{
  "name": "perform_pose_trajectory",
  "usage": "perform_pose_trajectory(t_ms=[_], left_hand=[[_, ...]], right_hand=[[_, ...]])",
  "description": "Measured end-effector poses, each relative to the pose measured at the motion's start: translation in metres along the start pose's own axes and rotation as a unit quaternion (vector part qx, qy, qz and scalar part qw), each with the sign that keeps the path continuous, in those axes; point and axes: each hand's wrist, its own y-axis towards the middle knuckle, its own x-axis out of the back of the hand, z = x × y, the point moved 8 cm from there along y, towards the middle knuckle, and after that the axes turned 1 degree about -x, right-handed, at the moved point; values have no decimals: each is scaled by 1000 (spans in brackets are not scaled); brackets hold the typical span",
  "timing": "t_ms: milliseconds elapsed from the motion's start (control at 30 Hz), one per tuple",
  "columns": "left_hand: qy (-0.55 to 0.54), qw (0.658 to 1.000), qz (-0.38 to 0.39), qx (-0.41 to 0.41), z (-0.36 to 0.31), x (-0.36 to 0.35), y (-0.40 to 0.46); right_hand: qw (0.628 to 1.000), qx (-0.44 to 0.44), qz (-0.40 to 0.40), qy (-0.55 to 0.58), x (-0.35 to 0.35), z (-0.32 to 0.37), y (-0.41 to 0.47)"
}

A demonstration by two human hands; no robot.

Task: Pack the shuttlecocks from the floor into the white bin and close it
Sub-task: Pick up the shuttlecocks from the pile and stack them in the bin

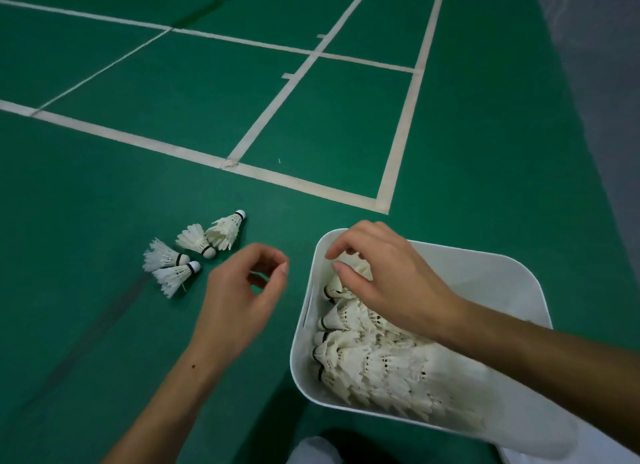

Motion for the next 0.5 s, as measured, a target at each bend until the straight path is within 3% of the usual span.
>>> perform_pose_trajectory(t_ms=[300, 500], left_hand=[[147, 984, -33, 95, 109, 57, 47], [375, 914, 53, 148, 174, 56, 103]], right_hand=[[987, 25, 157, -33, -60, 12, 102], [962, 13, 254, -102, -130, 4, 171]])
